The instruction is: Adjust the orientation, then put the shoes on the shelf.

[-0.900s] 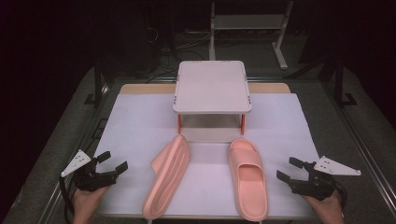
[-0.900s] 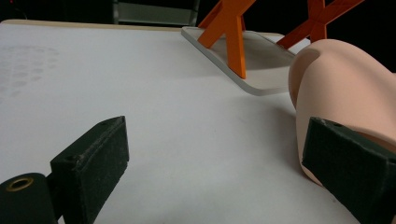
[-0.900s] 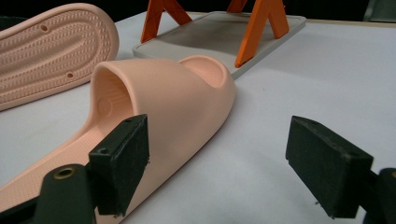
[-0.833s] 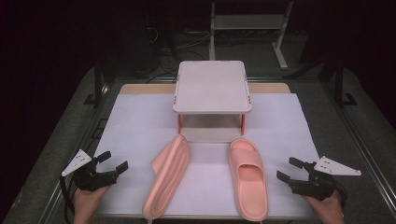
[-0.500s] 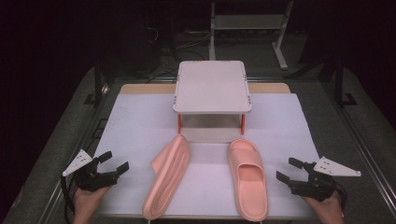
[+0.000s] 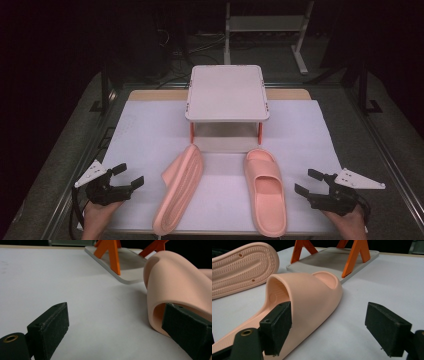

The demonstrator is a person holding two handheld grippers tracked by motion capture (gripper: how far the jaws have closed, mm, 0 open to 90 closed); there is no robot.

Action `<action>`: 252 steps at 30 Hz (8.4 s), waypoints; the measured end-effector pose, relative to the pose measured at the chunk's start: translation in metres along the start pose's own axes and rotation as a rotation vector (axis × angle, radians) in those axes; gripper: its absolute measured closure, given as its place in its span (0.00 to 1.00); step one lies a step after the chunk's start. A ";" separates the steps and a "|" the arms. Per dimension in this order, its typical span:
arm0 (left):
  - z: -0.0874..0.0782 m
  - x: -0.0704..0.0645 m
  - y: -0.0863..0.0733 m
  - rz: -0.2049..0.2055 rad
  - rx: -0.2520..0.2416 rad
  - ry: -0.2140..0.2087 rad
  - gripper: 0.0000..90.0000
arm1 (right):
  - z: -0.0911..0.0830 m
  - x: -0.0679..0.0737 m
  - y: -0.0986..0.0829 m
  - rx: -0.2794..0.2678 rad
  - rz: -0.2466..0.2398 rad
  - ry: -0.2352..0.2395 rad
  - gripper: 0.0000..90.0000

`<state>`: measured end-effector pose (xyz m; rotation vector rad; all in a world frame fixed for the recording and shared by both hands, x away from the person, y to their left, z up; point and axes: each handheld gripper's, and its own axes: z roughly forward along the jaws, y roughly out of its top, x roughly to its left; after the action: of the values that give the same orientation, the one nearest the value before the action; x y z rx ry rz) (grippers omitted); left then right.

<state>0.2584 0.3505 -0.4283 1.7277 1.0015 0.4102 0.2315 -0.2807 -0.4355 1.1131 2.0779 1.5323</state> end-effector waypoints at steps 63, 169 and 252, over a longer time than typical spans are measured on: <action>0.073 -0.051 0.008 0.116 0.212 -0.186 0.31 | 0.008 0.006 0.001 0.024 -0.016 0.027 0.23; 0.107 -0.105 0.016 0.246 0.215 -0.132 0.83 | 0.051 0.029 0.010 0.146 -0.137 -0.126 0.84; 0.039 -0.078 0.139 0.244 -0.039 -0.106 0.88 | -0.004 0.032 0.125 -0.094 -0.133 0.021 0.91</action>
<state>0.2986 0.2516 -0.3034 1.8230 0.7051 0.4847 0.2575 -0.2454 -0.3143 0.9103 2.0265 1.5657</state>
